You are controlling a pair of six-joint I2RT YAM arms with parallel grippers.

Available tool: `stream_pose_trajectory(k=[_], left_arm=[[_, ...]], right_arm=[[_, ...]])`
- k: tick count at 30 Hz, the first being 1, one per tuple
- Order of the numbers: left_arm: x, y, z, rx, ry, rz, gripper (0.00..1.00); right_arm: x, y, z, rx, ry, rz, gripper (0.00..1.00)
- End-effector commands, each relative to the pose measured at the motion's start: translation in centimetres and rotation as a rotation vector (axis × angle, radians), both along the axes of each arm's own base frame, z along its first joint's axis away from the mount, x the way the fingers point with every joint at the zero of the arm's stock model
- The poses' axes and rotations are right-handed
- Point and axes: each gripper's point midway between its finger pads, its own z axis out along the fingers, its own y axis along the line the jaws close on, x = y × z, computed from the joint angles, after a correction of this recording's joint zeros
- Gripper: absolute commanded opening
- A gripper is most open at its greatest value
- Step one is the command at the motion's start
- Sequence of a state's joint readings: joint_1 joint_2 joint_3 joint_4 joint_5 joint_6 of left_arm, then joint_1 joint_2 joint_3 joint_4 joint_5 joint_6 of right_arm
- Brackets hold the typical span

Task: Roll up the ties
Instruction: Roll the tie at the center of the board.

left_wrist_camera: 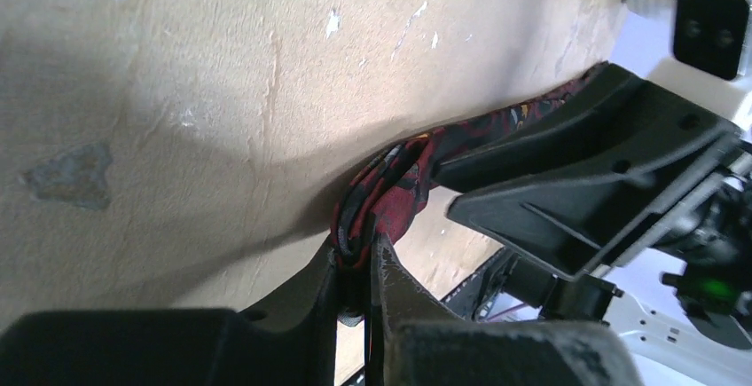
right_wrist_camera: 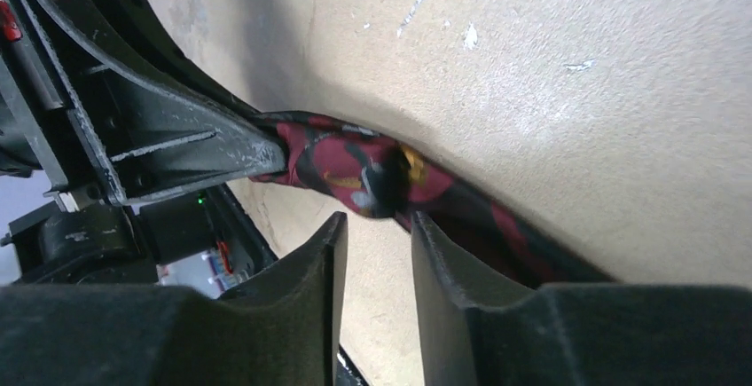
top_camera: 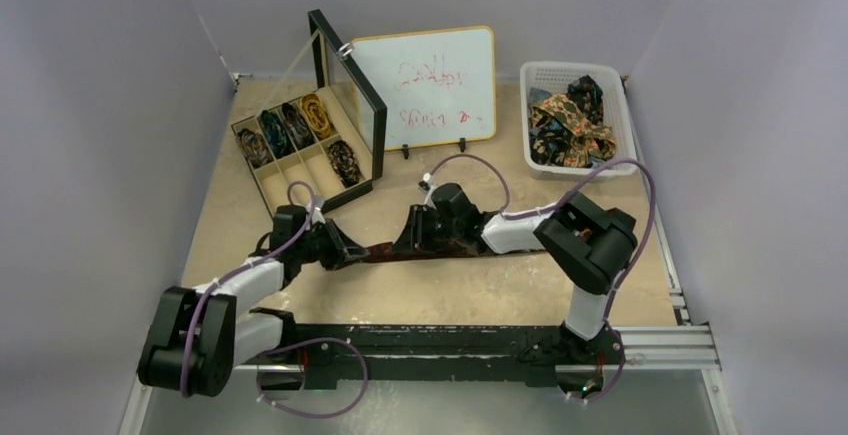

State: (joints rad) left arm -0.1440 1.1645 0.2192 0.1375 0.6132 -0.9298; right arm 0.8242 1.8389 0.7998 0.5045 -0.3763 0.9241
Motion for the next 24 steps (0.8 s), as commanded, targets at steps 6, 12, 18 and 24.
stream_pose_trajectory(k=[6,12,18,24], left_arm=[[0.2,1.7,0.5,0.151,0.02,-0.02,0.0],[0.3,1.6,1.2,0.166,0.007,-0.057,0.0],[-0.1,0.9,2.2,0.131,-0.01,-0.115,0.0],[-0.3,0.6,2.1,0.11,0.0,-0.132,0.0]], right_arm=[[4.2,-3.5,2.3,-0.234,-0.22,-0.123,0.42],[4.2,-5.2,-1.3,-0.367,-0.2,-0.126,0.38],[3.4,-7.0,-2.6,-0.426,-0.215,-0.107,0.26],[2.7,-7.4,-1.0,-0.385,-0.29,-0.057,0.21]])
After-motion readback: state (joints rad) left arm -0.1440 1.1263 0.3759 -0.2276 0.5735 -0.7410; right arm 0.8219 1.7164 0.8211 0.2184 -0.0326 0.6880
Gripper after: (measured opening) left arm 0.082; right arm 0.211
